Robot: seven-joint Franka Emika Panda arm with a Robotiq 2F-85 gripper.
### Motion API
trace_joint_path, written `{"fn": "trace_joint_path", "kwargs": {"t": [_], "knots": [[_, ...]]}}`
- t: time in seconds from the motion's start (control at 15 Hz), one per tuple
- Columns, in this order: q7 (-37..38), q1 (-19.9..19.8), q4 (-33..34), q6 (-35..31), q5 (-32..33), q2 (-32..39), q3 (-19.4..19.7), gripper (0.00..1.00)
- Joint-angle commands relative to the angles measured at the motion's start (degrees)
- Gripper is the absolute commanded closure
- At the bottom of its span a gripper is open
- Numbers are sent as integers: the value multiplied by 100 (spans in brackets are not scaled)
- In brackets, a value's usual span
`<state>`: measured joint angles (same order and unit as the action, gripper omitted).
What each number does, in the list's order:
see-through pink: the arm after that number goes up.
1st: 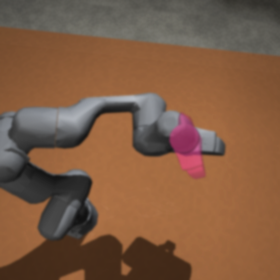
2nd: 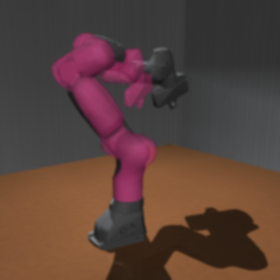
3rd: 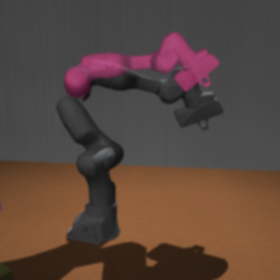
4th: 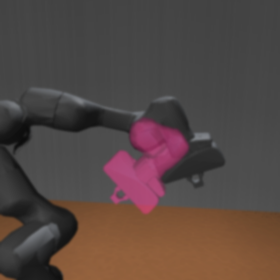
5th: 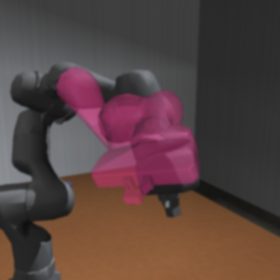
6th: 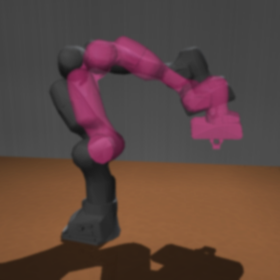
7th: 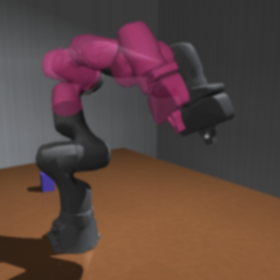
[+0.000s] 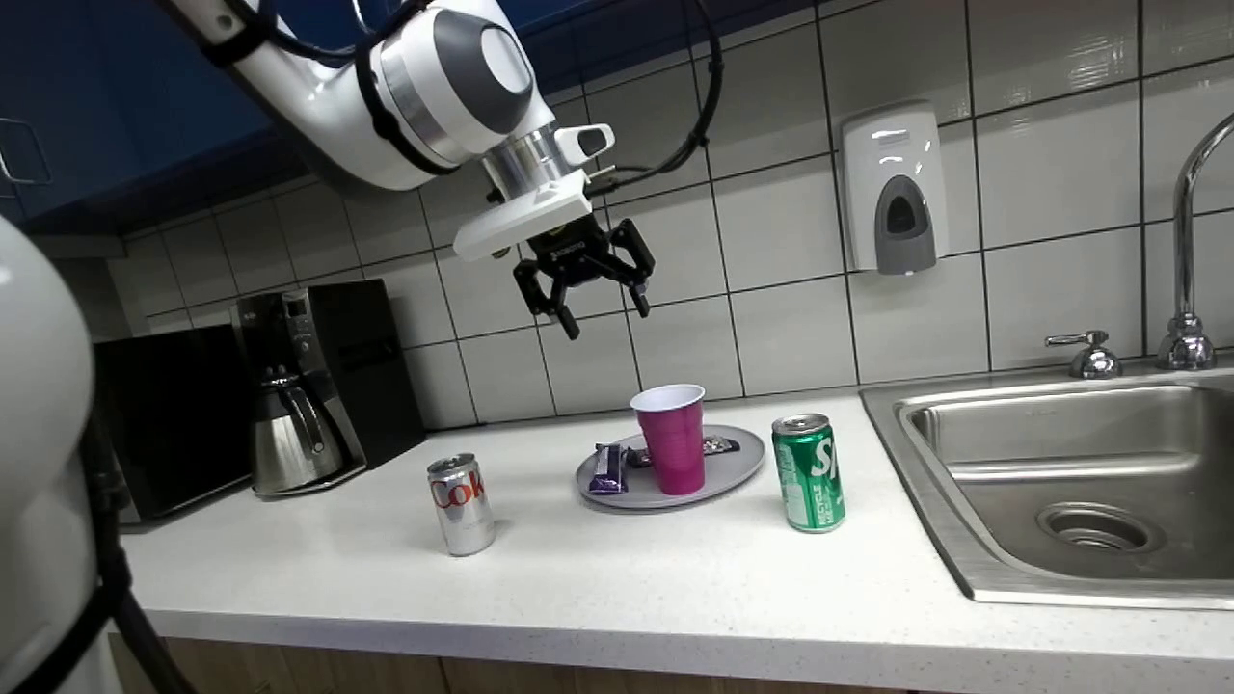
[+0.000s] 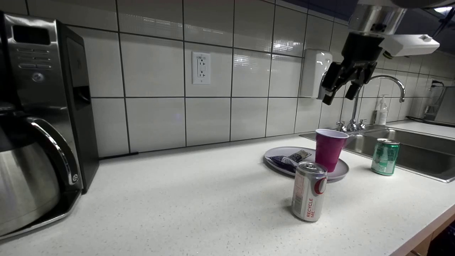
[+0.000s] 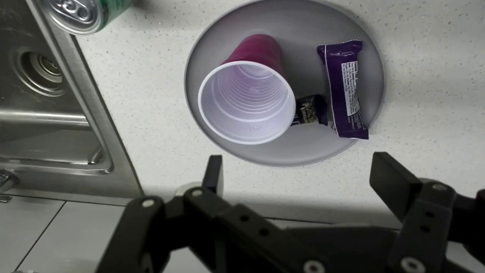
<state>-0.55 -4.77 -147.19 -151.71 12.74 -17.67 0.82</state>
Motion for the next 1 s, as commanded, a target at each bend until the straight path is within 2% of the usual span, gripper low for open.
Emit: {"fn": "trace_joint_path", "kwargs": {"t": [0.0, 0.93], "knots": [[15, -21, 352, -42, -4, 459, -9, 0], [12, 126, 1025, 38, -150, 1605, 30, 0]]}}
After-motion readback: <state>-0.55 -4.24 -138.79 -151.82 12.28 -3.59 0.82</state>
